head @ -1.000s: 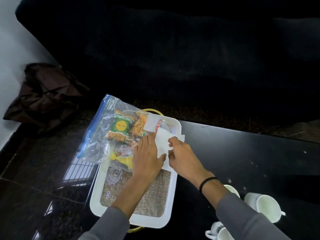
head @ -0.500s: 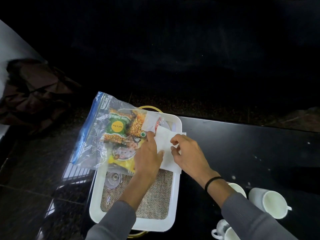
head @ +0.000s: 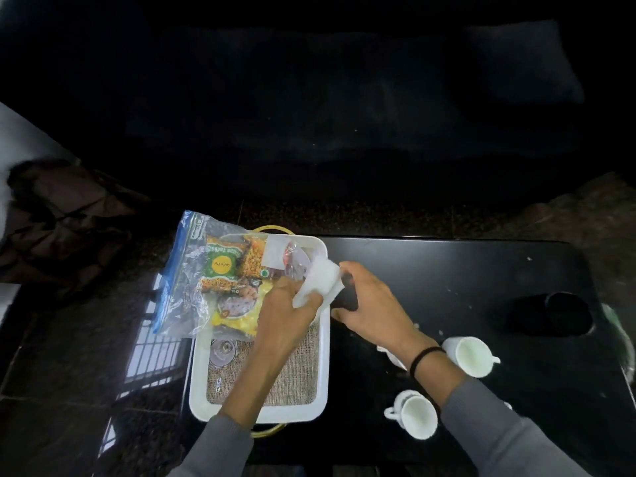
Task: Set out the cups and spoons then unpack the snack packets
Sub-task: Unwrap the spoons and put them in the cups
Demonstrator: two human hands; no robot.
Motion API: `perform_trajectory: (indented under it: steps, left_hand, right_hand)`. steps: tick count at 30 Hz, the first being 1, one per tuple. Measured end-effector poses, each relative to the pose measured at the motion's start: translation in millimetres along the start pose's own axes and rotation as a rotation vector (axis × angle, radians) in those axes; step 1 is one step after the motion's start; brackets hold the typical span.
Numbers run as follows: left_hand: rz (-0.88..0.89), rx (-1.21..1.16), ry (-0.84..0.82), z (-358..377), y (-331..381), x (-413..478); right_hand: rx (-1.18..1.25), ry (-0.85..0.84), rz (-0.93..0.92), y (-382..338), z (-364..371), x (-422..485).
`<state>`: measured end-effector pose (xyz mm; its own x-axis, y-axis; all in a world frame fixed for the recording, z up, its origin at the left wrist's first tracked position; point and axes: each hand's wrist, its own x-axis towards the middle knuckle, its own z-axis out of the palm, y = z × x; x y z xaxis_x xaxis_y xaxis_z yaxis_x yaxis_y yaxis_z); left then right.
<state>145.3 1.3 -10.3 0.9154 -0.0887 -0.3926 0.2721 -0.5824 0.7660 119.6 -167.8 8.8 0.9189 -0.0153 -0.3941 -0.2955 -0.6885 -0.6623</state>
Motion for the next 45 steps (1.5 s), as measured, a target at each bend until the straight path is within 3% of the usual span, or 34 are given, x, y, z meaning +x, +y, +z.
perform_trajectory:
  steps: [10,18,33,38,41,45]
  left_hand:
    - [0.188,0.01,-0.3,25,107,-77]
    - [-0.146,-0.5,-0.345,91,141,-112]
    - [-0.131,-0.463,-0.461,169,210,-118]
    - [-0.178,-0.386,-0.46,198,212,-118]
    - [-0.232,-0.356,-0.433,212,215,-118]
    - [-0.23,-0.332,-0.388,222,215,-113]
  right_hand:
    - [0.523,-0.116,0.107,40,-110,-103]
    - [0.837,0.044,0.183,96,-169,-150]
    - [1.172,0.058,0.265,178,-223,-187]
    - [1.141,0.125,0.333,209,-228,-192]
    - [1.114,0.347,0.498,227,-230,-191]
    - [0.756,0.587,0.681,257,-234,-184]
